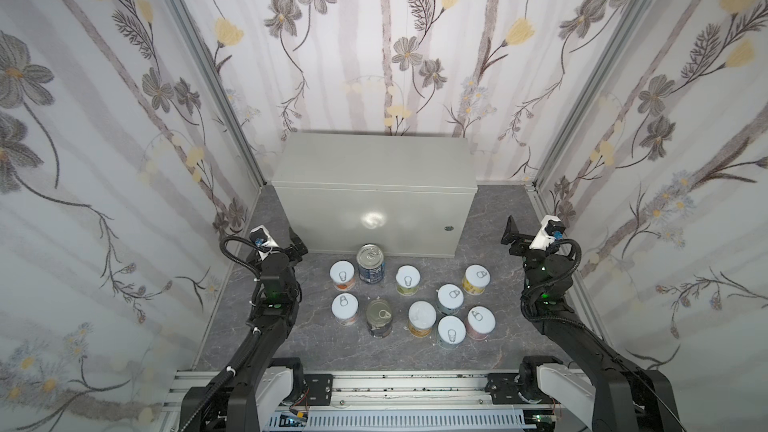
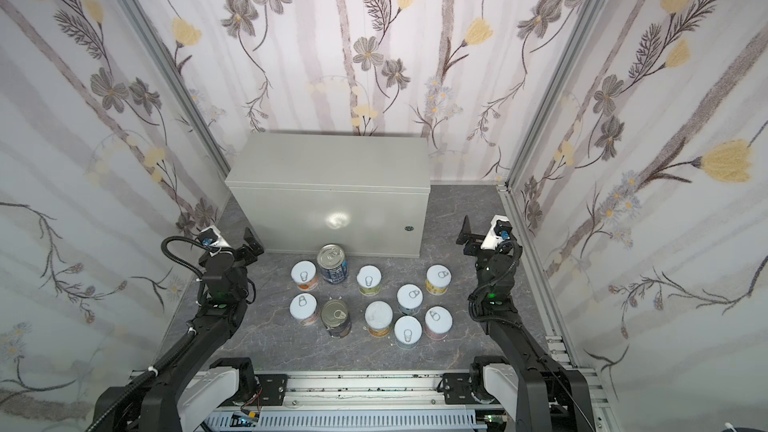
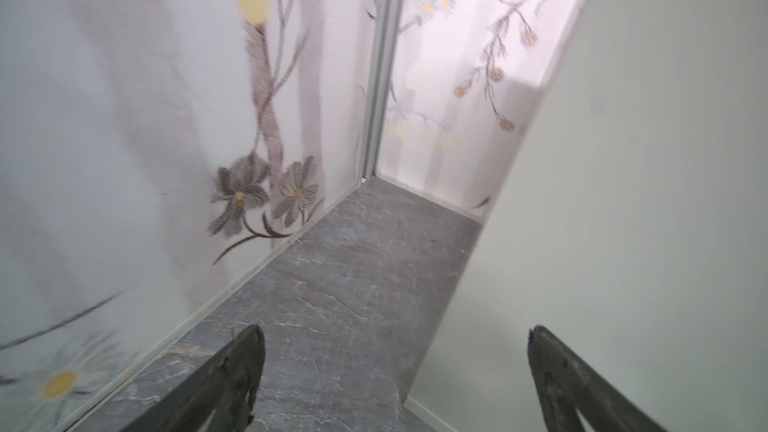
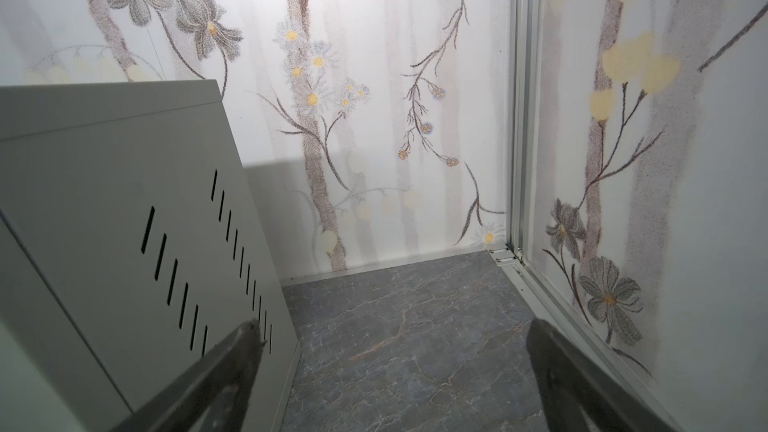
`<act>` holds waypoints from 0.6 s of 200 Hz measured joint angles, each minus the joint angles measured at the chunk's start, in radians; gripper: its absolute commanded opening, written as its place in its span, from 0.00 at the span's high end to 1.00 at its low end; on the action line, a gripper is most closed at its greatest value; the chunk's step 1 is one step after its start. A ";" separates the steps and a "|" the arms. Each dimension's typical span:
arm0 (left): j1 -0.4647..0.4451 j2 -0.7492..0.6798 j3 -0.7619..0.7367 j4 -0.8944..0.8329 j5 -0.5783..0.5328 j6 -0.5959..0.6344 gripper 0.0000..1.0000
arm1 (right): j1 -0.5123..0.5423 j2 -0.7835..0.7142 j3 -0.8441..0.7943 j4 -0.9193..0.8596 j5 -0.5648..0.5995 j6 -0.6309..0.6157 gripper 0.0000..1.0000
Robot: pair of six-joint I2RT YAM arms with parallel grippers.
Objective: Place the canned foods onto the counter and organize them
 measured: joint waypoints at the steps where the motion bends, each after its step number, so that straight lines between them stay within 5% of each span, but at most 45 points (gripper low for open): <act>1: 0.000 -0.008 0.004 -0.011 -0.010 -0.007 0.00 | 0.000 0.000 0.002 -0.003 -0.001 0.003 0.00; 41: 0.074 -0.095 0.159 -0.338 -0.141 -0.203 0.00 | 0.000 0.012 0.100 -0.151 -0.047 0.206 0.00; 77: 0.236 0.035 0.361 -0.554 0.004 -0.322 0.00 | 0.002 0.045 0.126 -0.213 -0.055 0.320 0.00; 120: 0.312 0.269 0.587 -0.661 0.200 -0.385 0.00 | 0.003 0.038 0.126 -0.229 -0.100 0.360 0.00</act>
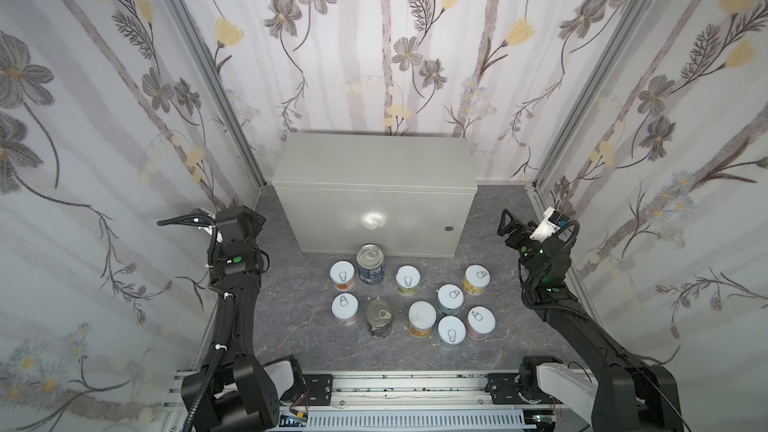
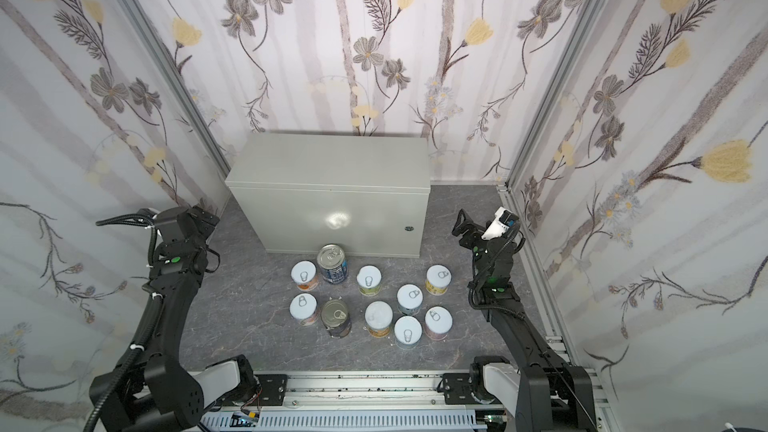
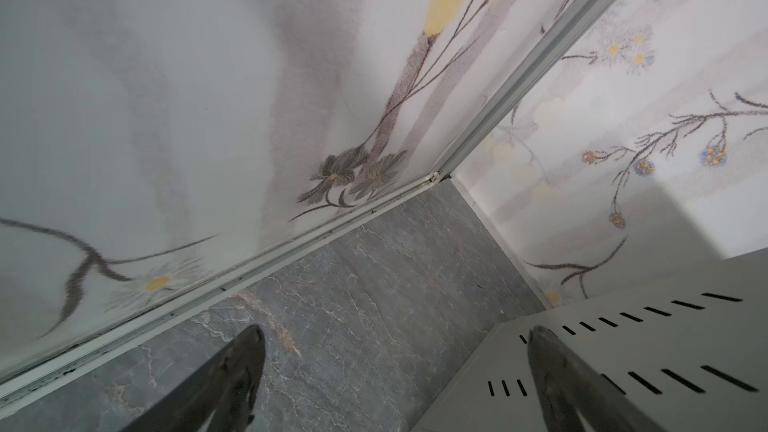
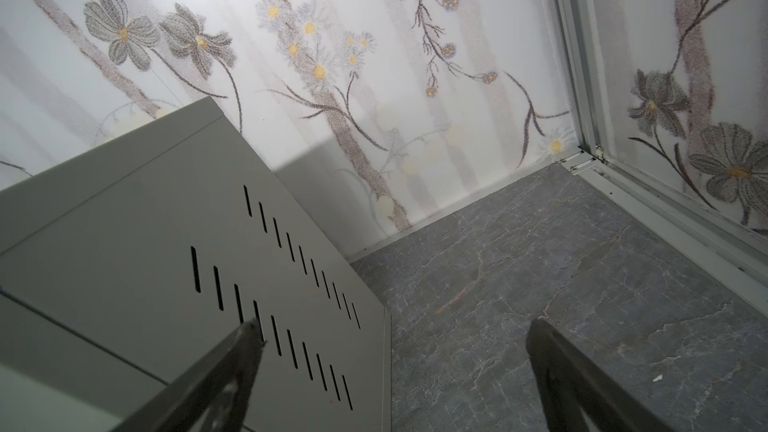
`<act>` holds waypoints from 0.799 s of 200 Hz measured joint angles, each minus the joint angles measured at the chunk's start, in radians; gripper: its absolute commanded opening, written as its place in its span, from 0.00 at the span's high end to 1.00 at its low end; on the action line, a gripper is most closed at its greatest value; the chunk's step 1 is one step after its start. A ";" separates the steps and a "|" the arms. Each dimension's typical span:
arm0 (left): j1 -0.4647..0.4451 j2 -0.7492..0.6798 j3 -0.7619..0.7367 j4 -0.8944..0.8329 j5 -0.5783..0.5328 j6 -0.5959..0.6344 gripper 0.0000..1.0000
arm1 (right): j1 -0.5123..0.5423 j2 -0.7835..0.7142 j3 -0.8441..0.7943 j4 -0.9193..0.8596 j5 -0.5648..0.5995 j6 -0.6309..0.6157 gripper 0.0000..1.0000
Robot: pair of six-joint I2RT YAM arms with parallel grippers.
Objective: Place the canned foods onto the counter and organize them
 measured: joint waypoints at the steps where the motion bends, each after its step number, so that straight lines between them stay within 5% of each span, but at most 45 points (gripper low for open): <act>1: 0.000 0.004 0.003 0.000 0.003 -0.001 0.00 | 0.000 0.000 0.000 0.000 -0.001 0.000 0.00; 96: 0.003 0.514 0.505 -0.119 0.282 -0.043 0.00 | 0.006 -0.019 0.002 0.001 -0.166 -0.052 0.00; 160: 0.000 0.752 0.759 -0.190 0.455 -0.068 0.00 | 0.005 0.028 0.045 -0.006 -0.175 0.050 0.00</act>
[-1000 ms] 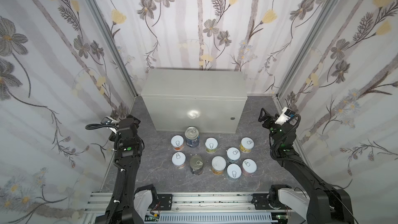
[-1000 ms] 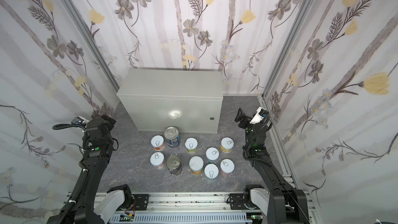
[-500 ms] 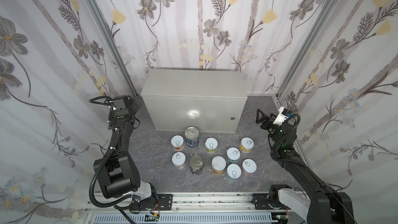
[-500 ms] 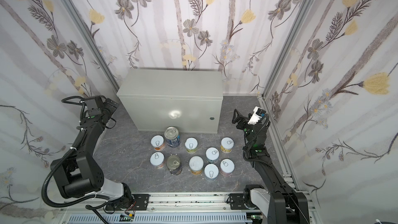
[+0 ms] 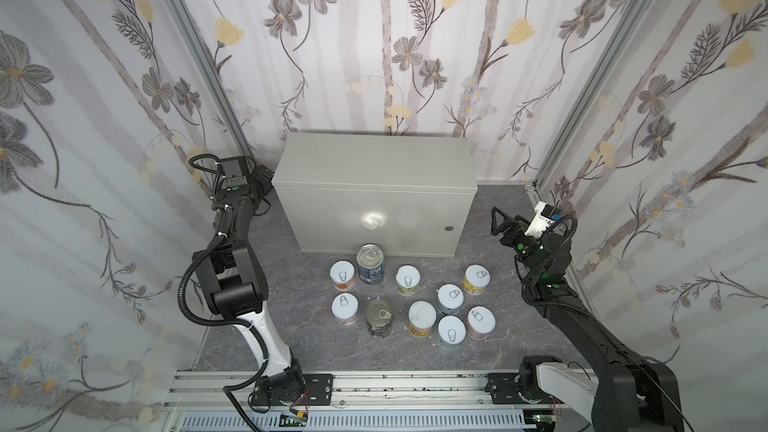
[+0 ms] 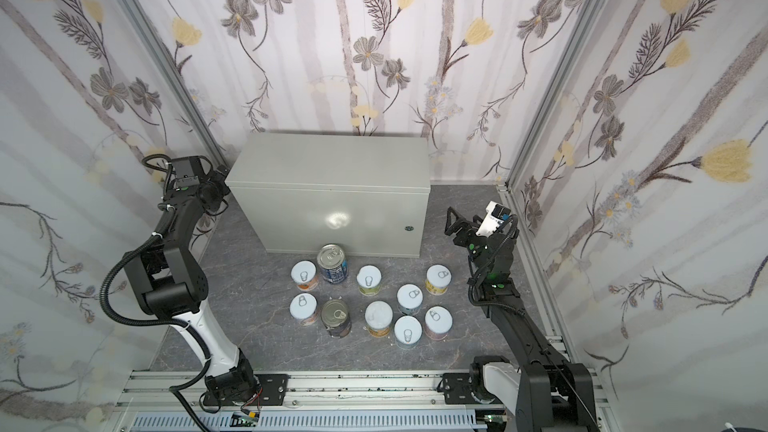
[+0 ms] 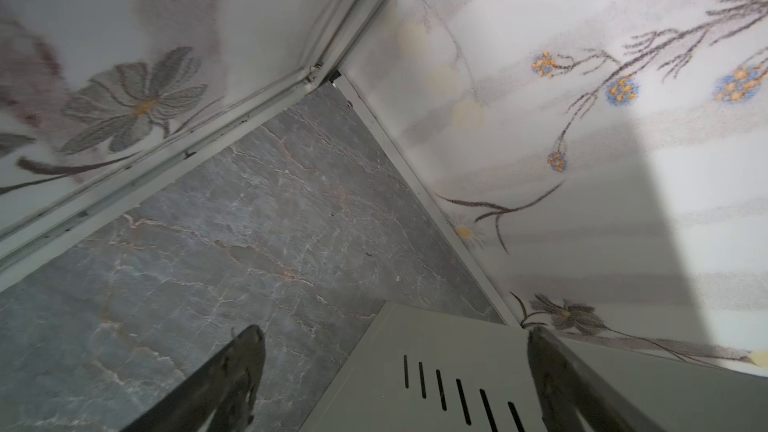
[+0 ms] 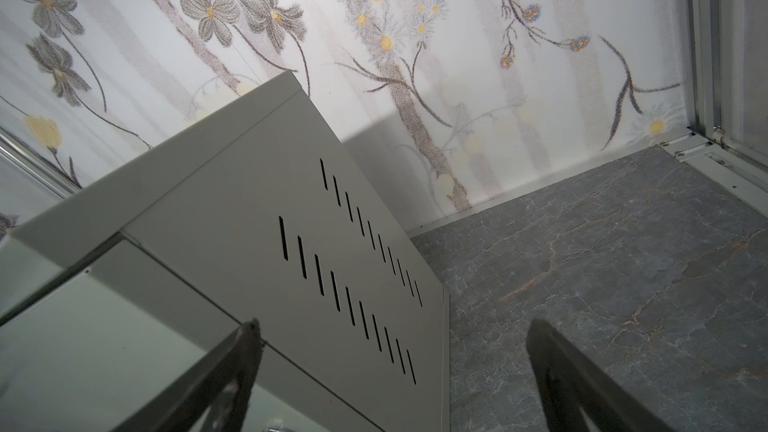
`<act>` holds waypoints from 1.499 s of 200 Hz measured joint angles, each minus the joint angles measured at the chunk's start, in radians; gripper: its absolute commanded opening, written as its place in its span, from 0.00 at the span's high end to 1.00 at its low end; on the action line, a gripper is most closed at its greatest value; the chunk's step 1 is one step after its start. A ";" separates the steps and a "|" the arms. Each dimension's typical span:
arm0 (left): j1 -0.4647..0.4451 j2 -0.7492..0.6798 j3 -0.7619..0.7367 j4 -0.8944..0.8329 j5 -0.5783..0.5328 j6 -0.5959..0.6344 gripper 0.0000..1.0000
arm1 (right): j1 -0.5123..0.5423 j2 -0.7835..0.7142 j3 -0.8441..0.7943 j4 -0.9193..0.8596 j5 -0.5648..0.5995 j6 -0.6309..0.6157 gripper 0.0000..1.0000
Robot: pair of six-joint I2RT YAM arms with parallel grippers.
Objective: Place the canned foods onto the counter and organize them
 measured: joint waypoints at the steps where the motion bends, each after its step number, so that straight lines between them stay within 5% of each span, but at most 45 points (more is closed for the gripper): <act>1: 0.000 0.003 0.004 -0.002 0.003 0.000 0.00 | 0.000 0.001 0.001 0.000 0.000 0.001 0.00; 116: -0.048 0.040 -0.015 -0.036 0.103 -0.012 0.00 | -0.013 0.213 0.295 -0.224 -0.057 0.084 0.00; 177: -0.110 -0.045 -0.107 -0.021 0.033 -0.029 0.00 | -0.018 0.292 0.380 -0.266 -0.147 0.119 0.00; 300: -0.221 -0.197 -0.289 0.047 -0.242 -0.085 0.00 | -0.063 0.383 0.462 -0.256 -0.120 0.196 0.00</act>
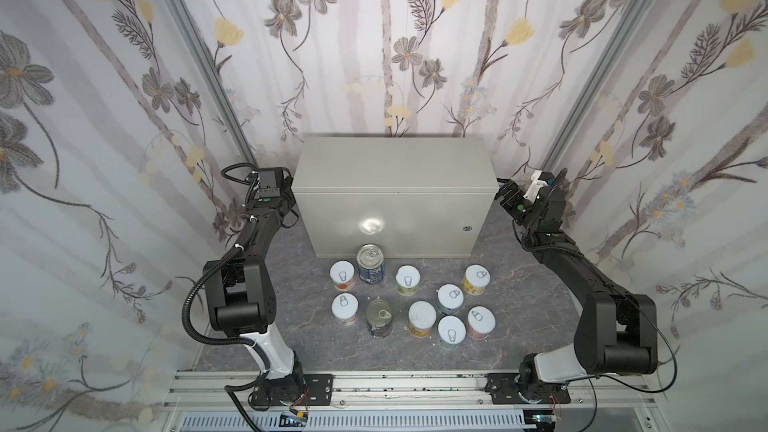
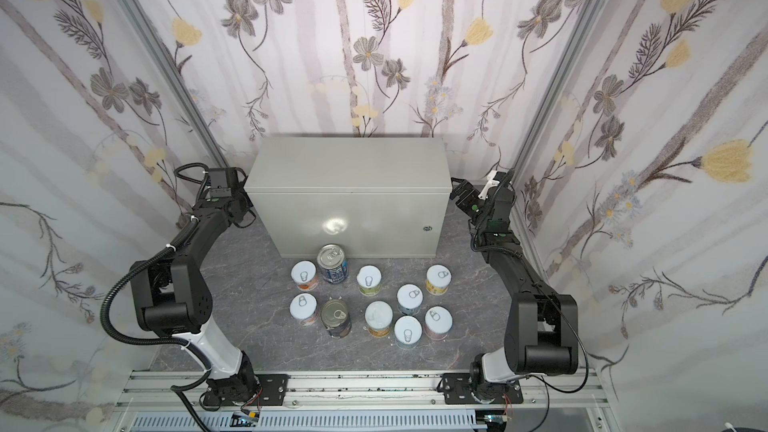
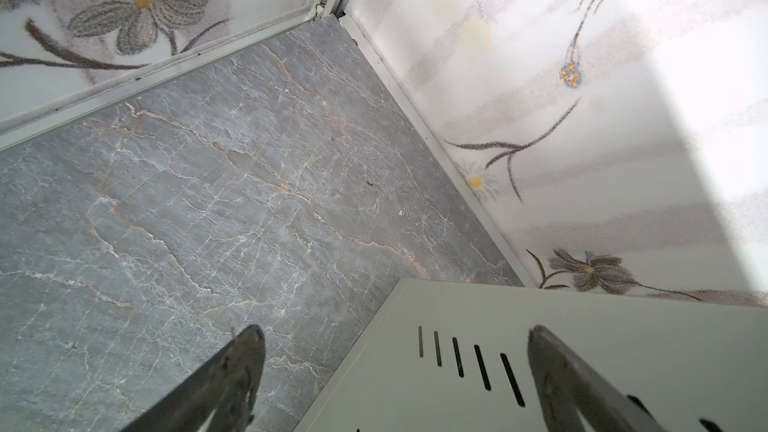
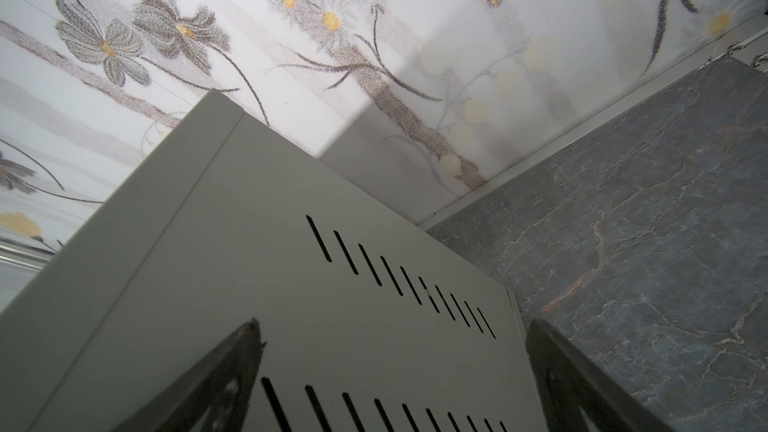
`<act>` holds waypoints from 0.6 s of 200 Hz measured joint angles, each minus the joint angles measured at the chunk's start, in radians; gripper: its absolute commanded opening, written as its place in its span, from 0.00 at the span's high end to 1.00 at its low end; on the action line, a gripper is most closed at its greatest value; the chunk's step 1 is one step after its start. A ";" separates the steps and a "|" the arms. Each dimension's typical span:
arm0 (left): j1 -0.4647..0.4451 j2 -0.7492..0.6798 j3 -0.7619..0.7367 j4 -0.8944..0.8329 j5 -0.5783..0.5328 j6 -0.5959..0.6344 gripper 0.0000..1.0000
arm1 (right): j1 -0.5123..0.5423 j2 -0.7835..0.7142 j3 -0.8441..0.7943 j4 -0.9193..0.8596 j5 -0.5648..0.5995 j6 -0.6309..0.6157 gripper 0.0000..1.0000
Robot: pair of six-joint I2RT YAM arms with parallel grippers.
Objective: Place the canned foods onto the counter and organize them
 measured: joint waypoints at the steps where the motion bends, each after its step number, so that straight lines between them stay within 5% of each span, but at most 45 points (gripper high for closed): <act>1: -0.001 0.000 0.000 0.000 -0.001 0.000 0.00 | 0.000 0.000 0.000 0.000 0.001 0.000 0.00; 120: -0.080 -0.040 -0.016 -0.041 -0.131 -0.008 0.00 | -0.043 0.007 0.018 -0.014 0.068 -0.001 0.00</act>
